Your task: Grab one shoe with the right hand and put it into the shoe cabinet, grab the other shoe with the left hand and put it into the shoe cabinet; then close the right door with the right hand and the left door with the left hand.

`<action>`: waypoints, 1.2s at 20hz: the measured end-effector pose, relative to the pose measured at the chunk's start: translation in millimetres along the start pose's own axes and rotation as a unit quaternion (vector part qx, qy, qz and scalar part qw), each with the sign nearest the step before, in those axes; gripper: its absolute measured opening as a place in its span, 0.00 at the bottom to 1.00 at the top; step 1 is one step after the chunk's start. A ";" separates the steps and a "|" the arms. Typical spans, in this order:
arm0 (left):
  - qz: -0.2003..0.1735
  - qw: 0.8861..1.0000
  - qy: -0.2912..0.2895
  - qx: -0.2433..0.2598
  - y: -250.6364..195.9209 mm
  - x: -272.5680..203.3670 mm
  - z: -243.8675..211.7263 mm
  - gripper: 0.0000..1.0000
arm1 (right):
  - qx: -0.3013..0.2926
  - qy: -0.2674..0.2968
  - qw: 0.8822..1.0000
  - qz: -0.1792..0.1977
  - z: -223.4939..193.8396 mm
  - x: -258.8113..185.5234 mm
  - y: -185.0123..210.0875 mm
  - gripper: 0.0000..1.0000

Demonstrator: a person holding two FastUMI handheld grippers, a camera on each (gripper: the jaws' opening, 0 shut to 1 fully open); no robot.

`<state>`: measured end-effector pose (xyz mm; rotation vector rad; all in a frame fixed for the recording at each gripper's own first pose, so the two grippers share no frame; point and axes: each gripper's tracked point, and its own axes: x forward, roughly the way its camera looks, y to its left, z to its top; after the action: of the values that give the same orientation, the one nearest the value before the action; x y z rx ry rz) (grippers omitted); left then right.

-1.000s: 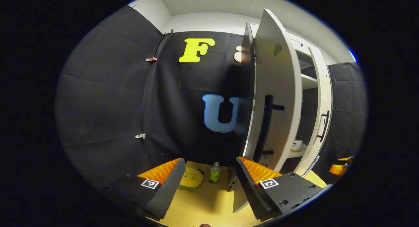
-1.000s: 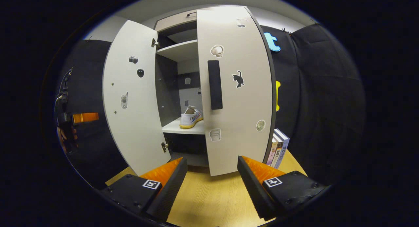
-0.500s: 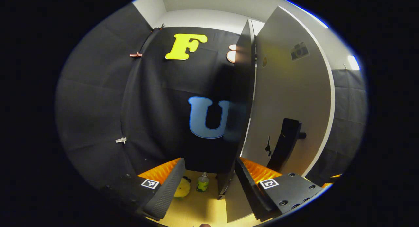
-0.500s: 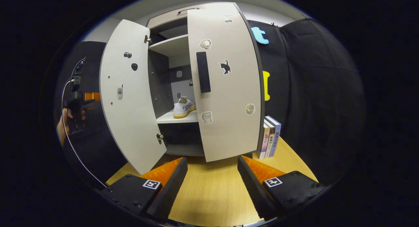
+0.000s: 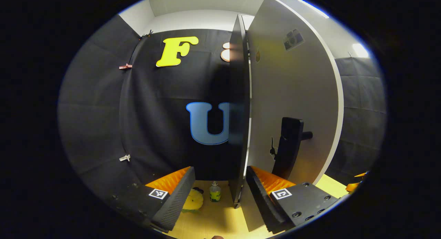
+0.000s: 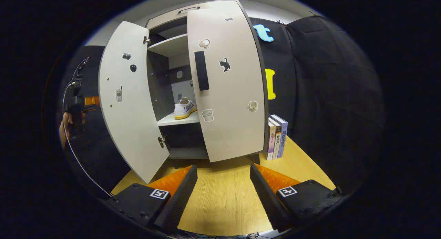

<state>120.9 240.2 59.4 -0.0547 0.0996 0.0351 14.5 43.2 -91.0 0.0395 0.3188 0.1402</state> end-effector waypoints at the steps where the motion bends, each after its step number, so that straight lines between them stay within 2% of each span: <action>1: -0.003 1.000 0.005 -0.003 -4.0 0.8 -1.4 0.94 | 0.001 0.000 1.000 0.000 0.3 -0.5 -1.5 0.98; 7: -0.024 1.000 0.013 -0.003 -46.2 5.9 2.8 0.93 | 0.014 -0.002 1.000 -0.009 4.3 1.9 -19.4 0.98; 12: 0.026 1.000 -0.006 -0.003 -80.6 13.0 14.8 0.93 | 0.011 -0.015 1.000 -0.012 20.9 5.3 -41.6 0.98; 15: 0.034 0.999 -0.006 -0.011 -115.3 25.1 16.7 0.93 | 0.006 -0.023 1.000 -0.013 32.0 10.4 -61.1 0.98; 19: 0.002 1.000 -0.013 -0.012 -176.8 44.4 22.6 0.94 | 0.010 -0.028 0.999 -0.014 40.2 15.2 -89.0 0.98; 24: 0.008 1.000 -0.010 -0.013 -222.5 36.9 0.1 0.94 | 0.002 -0.033 0.999 -0.015 46.0 19.3 -120.6 0.98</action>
<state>166.0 19.3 67.6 -0.0803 0.0800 0.0530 63.0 -74.1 -60.6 0.0442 0.2528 0.1080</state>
